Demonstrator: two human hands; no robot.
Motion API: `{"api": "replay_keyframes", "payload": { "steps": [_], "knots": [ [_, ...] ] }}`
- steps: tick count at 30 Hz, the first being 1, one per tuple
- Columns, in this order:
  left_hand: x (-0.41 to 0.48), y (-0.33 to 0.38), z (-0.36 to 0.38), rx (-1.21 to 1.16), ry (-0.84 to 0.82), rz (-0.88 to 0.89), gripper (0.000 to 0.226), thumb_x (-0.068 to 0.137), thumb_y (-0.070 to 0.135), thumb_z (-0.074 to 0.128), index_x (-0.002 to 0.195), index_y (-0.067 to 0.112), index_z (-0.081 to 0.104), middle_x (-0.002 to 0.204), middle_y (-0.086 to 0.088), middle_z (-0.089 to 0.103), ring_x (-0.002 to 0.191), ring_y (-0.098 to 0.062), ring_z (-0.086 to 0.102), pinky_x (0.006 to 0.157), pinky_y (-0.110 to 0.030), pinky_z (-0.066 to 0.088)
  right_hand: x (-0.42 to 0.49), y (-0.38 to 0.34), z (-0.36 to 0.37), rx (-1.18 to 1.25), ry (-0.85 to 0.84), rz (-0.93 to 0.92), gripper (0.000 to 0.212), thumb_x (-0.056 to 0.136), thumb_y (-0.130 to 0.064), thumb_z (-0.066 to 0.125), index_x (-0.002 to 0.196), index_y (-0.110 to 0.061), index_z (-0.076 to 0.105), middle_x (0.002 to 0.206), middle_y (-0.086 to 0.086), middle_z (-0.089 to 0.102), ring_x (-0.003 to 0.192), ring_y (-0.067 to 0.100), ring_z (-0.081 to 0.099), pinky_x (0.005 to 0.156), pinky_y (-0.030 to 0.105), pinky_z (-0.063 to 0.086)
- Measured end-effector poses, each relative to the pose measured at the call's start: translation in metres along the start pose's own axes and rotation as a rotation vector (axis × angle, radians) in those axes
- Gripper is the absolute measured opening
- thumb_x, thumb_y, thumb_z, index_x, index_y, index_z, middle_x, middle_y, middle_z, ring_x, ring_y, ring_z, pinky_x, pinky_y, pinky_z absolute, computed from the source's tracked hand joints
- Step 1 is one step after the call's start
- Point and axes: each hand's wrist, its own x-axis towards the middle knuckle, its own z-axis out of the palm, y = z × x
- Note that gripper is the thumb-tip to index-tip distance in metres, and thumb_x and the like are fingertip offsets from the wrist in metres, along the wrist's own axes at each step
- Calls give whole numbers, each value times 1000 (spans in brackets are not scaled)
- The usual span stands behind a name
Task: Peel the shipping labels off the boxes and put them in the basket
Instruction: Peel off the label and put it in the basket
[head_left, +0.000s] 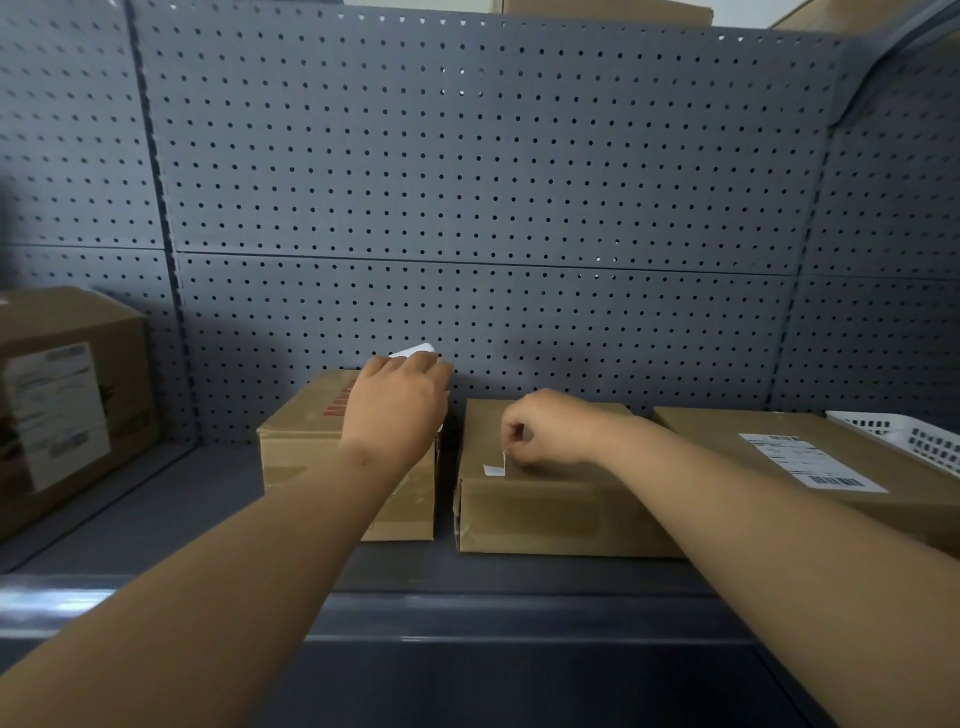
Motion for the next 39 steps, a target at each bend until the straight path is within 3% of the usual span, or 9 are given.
{"api": "replay_keyframes", "payload": {
  "steps": [4, 12, 16, 21, 25, 27, 30, 35, 39],
  "knots": [
    [-2, -1, 1, 18, -11, 10, 18, 80, 11, 67, 98, 9, 69, 96, -10, 71, 84, -30, 67, 82, -40, 48, 0, 0, 4, -12, 1, 17, 14, 93, -10, 52, 100, -8, 64, 108, 5, 66, 100, 21, 61, 79, 27, 46],
    [-2, 2, 0, 3, -6, 14, 23, 91, 16, 53, 111, 11, 63, 111, -8, 66, 98, -29, 63, 93, -38, 41, -4, -5, 4, -7, 14, 36, 14, 96, -11, 48, 101, -8, 60, 105, 7, 67, 86, 18, 60, 73, 27, 47],
    [-2, 3, 0, -13, 3, 17, 24, 92, 17, 50, 112, 12, 62, 115, -7, 64, 100, -28, 62, 94, -37, 39, -6, -5, 4, 214, 43, 91, 10, 100, -9, 40, 96, -11, 49, 92, 0, 57, 83, 20, 68, 69, 30, 56],
    [-4, 5, -3, -30, 6, 39, 27, 94, 22, 44, 113, 14, 61, 114, -4, 63, 100, -25, 61, 95, -35, 37, -7, -6, 1, 311, 113, 136, 9, 100, -15, 43, 98, -13, 52, 103, 3, 57, 77, 20, 70, 77, 39, 60],
    [-5, 6, -5, -28, 0, 45, 29, 95, 25, 42, 117, 16, 59, 118, -2, 62, 103, -24, 60, 96, -34, 35, -8, -4, -8, 195, 101, 103, 14, 97, -17, 51, 103, -13, 63, 106, 0, 62, 73, 11, 66, 70, 25, 54],
    [-5, 5, -5, -23, -13, 41, 29, 95, 24, 42, 117, 17, 59, 117, -2, 62, 102, -24, 60, 96, -34, 35, -10, -4, -9, 57, 28, 54, 20, 95, -16, 55, 110, -12, 67, 115, 1, 66, 87, 10, 62, 77, 18, 45],
    [-7, 5, -5, -20, -11, 37, 28, 94, 23, 44, 116, 16, 60, 116, -3, 63, 101, -24, 61, 95, -34, 36, -11, -10, -5, -48, -33, 0, 28, 93, -17, 58, 120, -13, 66, 120, 2, 66, 109, 16, 60, 86, 20, 41],
    [-7, 7, -7, -31, -10, 42, 29, 95, 25, 44, 118, 16, 59, 119, -3, 61, 104, -24, 60, 97, -34, 35, -6, -17, 6, -126, -49, -34, 28, 92, -25, 59, 116, -14, 68, 116, 4, 68, 102, 20, 63, 79, 25, 47],
    [-8, 5, -7, -30, 5, 39, 28, 93, 23, 46, 115, 16, 61, 115, -3, 63, 99, -25, 61, 94, -35, 37, -6, -20, 10, -152, -25, -35, 25, 94, -24, 56, 111, -11, 70, 114, 5, 69, 101, 20, 63, 74, 22, 39]
  ]
}}
